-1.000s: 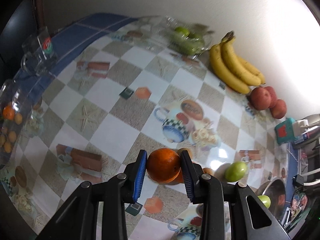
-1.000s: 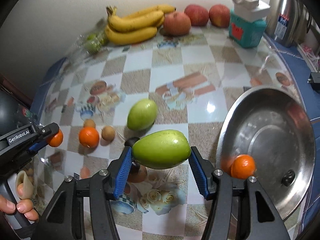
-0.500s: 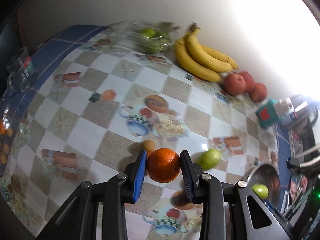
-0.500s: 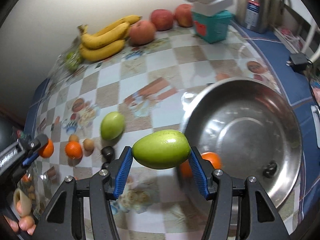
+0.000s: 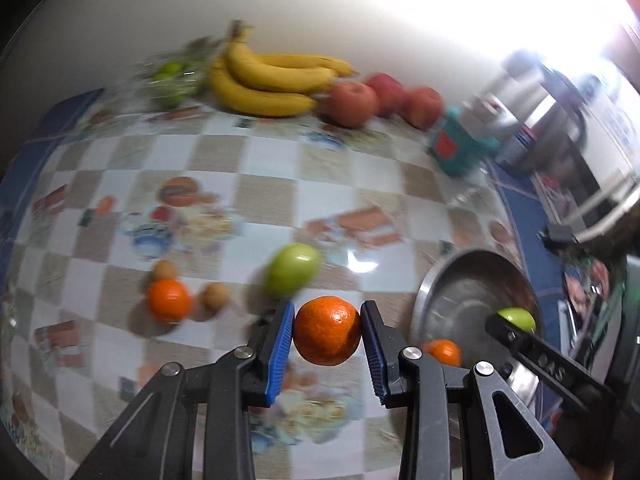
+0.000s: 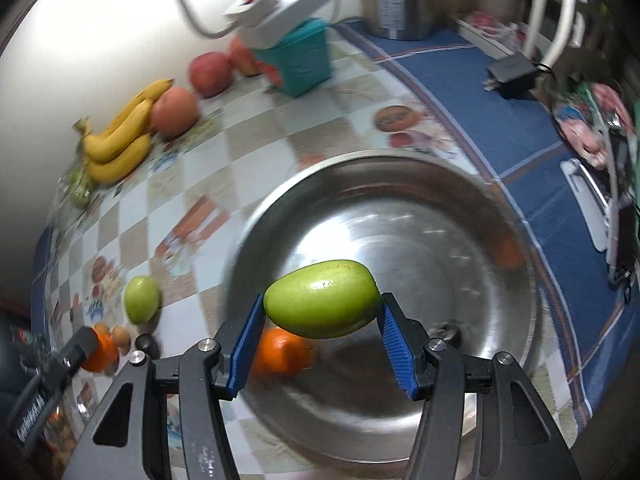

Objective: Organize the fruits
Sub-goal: 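Carry the green fruit and orange into the steel basin and open both tools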

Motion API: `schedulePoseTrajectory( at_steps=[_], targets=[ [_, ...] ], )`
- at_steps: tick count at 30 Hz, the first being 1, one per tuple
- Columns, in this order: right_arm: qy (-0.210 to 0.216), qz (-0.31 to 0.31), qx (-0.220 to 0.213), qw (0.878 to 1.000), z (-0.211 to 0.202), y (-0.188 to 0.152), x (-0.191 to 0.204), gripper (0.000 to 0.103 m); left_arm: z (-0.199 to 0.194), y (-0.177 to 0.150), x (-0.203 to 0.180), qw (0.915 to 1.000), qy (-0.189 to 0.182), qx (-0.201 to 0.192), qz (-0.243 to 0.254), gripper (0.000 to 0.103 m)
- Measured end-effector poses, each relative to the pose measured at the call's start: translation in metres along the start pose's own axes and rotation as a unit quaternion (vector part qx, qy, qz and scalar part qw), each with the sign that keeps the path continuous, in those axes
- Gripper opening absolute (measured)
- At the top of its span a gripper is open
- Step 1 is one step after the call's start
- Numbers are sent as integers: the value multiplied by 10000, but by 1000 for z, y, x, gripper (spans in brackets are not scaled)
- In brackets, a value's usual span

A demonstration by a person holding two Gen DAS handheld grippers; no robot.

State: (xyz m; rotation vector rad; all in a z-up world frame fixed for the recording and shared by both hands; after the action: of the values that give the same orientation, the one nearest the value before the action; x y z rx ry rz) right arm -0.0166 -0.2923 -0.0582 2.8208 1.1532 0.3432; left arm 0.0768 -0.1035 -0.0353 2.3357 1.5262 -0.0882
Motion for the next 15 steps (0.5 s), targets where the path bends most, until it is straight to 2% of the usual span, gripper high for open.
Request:
schedulePoseTrajectory(
  at_steps=[4, 11, 15],
  targets=[
    [52, 314, -14, 9995, -2, 4, -23, 59, 11, -4, -40, 9984, -179, 50, 534, 37],
    [48, 699, -30, 9975, -5, 8, -54, 59, 24, -7, -94, 9920, -466, 32, 1172, 37],
    [137, 731, -93, 9972, -10, 10, -57, 59, 32, -4, -110, 9902, -628, 126, 1244, 37]
  ],
)
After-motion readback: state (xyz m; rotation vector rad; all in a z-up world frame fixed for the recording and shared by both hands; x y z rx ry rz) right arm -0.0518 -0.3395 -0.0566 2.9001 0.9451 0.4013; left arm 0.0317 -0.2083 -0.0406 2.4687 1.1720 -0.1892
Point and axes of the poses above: each gripper's, at about its wrist camera, not at the fingertips, and z roughly the way its jaws point, x to its left, y to its top, the point moved 4 cm from there along z, roughly the way its jaws point, and after that the axes turned 11 degrees about x, right-handed, at the moved point
